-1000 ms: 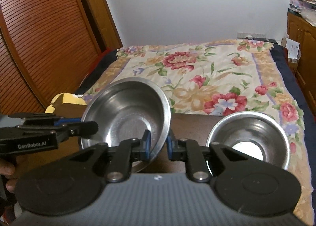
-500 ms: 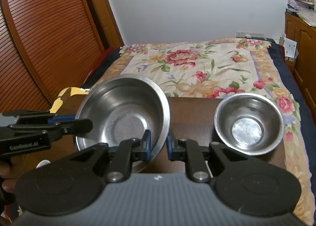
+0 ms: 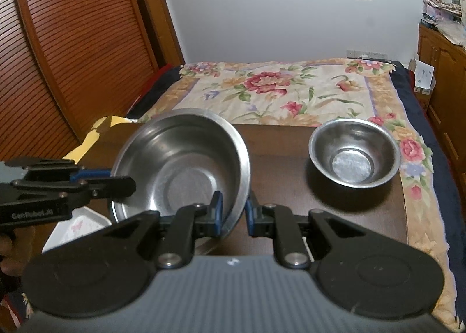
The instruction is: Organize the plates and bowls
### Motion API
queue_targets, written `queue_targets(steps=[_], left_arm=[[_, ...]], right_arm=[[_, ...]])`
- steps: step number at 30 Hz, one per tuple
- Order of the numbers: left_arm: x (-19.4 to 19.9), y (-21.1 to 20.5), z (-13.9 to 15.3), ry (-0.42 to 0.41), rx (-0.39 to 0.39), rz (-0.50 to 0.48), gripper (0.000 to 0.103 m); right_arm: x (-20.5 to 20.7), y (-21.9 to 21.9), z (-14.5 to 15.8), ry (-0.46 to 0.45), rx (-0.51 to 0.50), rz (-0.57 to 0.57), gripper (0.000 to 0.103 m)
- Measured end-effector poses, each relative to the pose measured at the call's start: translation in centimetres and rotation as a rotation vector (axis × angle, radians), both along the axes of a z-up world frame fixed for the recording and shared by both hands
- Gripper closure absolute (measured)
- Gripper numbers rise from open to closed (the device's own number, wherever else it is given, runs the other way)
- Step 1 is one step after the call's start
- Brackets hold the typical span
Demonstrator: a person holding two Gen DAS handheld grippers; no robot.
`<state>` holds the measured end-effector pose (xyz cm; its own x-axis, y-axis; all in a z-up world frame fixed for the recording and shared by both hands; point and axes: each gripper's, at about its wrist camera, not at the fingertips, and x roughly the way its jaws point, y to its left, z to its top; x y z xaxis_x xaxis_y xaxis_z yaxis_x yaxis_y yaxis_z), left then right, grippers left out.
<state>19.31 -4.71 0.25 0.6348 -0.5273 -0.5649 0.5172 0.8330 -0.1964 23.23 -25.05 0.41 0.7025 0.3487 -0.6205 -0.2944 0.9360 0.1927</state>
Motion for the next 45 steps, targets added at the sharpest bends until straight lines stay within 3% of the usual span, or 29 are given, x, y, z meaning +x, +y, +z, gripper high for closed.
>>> queue_targets(steps=[19,33,45], left_arm=[[-3.7,-0.5,-0.2,-0.015,0.005,-0.079,0.085],[-5.8,0.3,-2.0,0.011,0.018,-0.098,0.085],[-7.9,-0.3,-4.5,-0.056,0.156,-0.093,0.085]], right_arm=[[-3.6,-1.0,-0.8,-0.004,0.009,0.009,0.085],[-6.4,-0.7,-2.7,-0.003,0.009,0.017,0.085],[-8.6,1.0,-4.7,-0.069,-0.097,0.003,0.084]])
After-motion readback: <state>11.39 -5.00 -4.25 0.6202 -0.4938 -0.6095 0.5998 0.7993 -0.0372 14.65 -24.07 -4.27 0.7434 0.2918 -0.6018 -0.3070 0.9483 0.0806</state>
